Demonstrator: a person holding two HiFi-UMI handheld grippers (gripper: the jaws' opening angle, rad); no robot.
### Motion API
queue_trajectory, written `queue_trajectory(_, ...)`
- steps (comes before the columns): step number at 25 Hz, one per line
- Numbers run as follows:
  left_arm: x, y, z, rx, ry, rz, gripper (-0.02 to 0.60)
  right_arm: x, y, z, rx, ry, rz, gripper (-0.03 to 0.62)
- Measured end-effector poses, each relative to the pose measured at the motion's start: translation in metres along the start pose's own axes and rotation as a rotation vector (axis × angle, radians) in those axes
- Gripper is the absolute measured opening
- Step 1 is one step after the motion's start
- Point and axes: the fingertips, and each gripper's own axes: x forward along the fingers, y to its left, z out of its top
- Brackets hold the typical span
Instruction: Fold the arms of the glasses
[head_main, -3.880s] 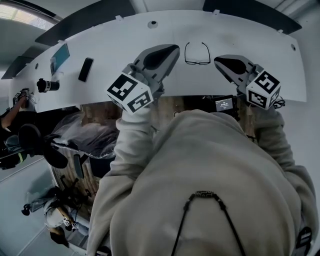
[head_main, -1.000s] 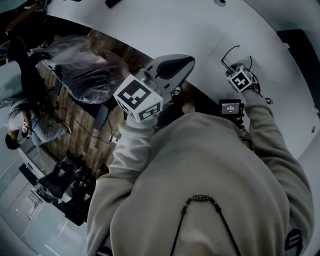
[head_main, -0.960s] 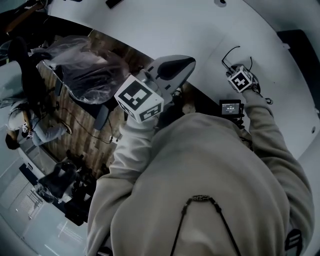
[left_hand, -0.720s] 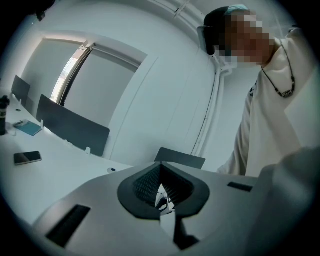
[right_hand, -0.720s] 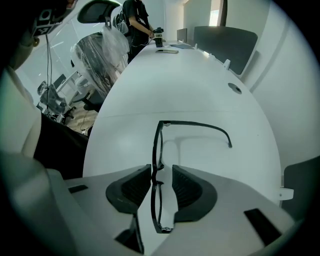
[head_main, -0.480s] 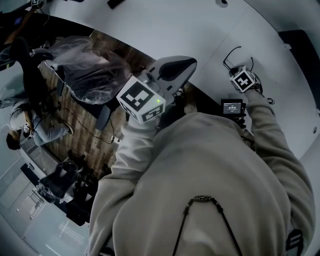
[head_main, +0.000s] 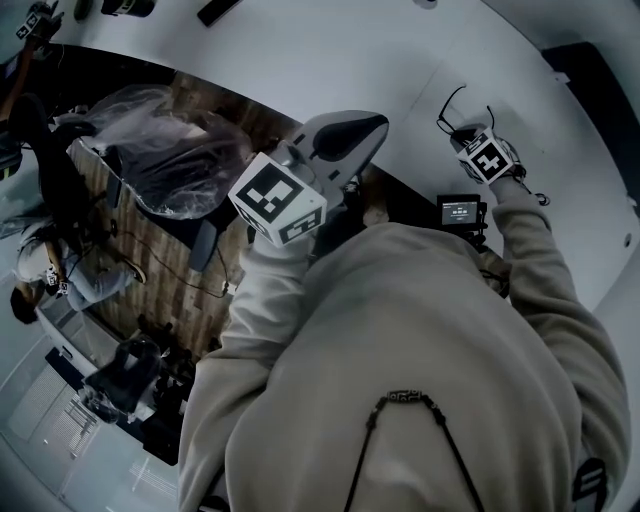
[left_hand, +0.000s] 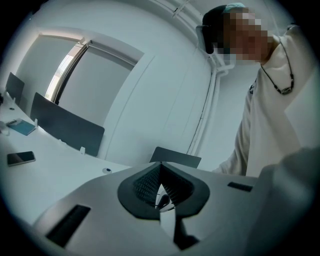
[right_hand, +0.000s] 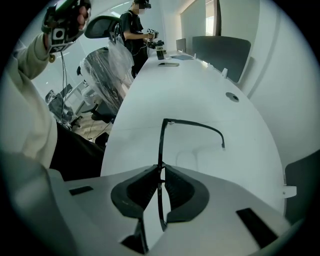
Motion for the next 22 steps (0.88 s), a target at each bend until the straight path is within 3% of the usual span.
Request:
queue_trajectory(7,-0.005,0.01,-0.001,-0.083,-0.043,-0.042,0.005,-0.041,0.004,0.032,0.048,-0.137,-0.02,0.058)
queue_trajectory(13,0.003,0.001,0.013,-0.022,-0.029,-0.11,0.005,-0.094,0.008,0.051,0.124,-0.26,-0.075,0.058)
queue_trajectory(22,0.027,-0.035,0.042,0.06,-0.051,-0.288,0.005,-0.172,0.024,0.045,0.189,-0.36,-0.192,0.058)
